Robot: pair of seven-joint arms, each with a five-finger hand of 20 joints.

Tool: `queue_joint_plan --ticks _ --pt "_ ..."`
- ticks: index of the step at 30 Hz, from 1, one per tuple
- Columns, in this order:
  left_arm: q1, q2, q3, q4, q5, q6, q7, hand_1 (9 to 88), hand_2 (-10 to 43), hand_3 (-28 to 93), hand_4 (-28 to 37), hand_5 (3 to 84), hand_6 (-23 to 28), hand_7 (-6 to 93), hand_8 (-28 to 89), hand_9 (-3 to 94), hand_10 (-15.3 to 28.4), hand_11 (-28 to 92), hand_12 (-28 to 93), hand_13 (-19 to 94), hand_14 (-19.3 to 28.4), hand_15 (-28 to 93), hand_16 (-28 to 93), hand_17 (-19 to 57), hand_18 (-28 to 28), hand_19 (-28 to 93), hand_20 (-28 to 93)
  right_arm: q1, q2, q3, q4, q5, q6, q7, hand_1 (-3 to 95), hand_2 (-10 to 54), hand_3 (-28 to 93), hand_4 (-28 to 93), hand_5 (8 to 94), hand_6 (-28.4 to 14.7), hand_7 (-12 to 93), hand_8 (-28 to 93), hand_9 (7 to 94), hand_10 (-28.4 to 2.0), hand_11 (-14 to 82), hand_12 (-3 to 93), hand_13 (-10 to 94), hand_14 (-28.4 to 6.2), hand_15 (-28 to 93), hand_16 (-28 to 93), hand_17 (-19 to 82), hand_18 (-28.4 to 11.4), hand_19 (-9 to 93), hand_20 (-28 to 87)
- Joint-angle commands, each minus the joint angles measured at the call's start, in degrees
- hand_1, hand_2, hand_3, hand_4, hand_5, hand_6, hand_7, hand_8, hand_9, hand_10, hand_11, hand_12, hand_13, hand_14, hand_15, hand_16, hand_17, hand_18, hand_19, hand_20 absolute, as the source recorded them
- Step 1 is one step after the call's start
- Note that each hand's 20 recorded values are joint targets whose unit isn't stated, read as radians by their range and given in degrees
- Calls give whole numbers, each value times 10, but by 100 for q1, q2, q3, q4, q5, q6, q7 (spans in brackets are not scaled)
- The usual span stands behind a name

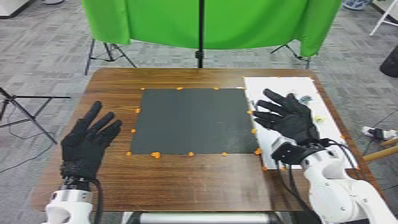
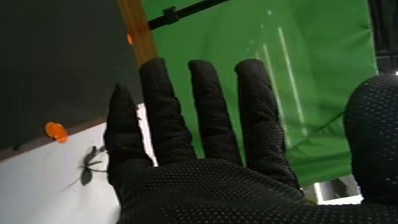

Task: Arrange flowers

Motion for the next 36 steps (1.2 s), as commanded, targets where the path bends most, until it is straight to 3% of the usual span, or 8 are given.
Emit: queue_joint_plan --ticks 1,5,12,17,22,28,35,36 --pt "85 16 10 -8 20 37 -16 193 64 774 -283 332 38 107 -107 308 172 172 88 211 266 404 -81 -113 284 527 6 -22 9 -24 -71 65 67 -10 164 25 729 -283 466 29 130 -125 460 -129 92 128 350 -185 251 167 9 -245 480 192" --pt "96 52 29 -16 0 55 -24 193 64 775 -283 332 38 107 -107 308 171 173 88 212 266 405 -81 -113 284 529 2 -14 -4 -25 -71 54 61 8 161 25 731 -283 465 29 130 -125 460 -130 92 128 350 -186 251 167 9 -246 481 192" --pt "139 150 46 -26 -68 92 154 192 64 775 -283 331 38 107 -107 308 172 172 88 212 267 406 -81 -113 284 532 -3 4 178 -80 -173 -237 242 17 163 24 736 -283 464 28 129 -125 460 -130 93 128 353 -185 254 168 10 -245 482 192" --pt "176 185 -68 -69 -62 105 147 190 63 775 -283 331 38 107 -107 307 171 172 88 212 267 405 -82 -113 284 532 -7 -290 570 98 -522 -673 476 -55 179 19 739 -283 450 15 126 -122 465 -137 100 132 368 -183 272 170 19 -242 494 199" --pt "285 160 -209 -130 -22 99 96 191 64 774 -283 330 38 107 -107 307 172 173 88 212 267 405 -81 -113 284 533 -9 -806 912 432 -1087 -1992 1100 504 203 0 771 -282 442 2 140 -126 486 -148 148 136 410 -175 366 150 62 -246 569 231" --pt "377 188 -252 -159 -53 116 182 191 63 775 -283 330 39 107 -107 307 171 174 88 212 267 406 -81 -112 284 534 -11 -678 1417 -110 -1505 -4722 2001 2660 249 -28 772 -282 495 -27 161 -133 564 -161 280 140 505 -155 556 97 156 -247 701 256" --pt "445 299 -210 -165 -120 171 356 192 63 775 -283 329 39 106 -107 307 173 173 88 211 268 406 -82 -112 284 535 -14 -303 1566 -932 -1461 -7096 1125 4708 300 -57 755 -272 575 -48 177 -132 636 -162 408 166 599 -136 670 106 251 -238 804 255" --pt "428 259 -213 -157 -92 141 295 192 63 775 -283 329 39 106 -107 307 173 173 88 211 268 406 -82 -112 284 535 -14 -295 1571 -1007 -1450 -7257 1000 4873 307 -60 750 -269 582 -50 178 -131 640 -165 417 168 605 -136 678 109 260 -240 813 253"
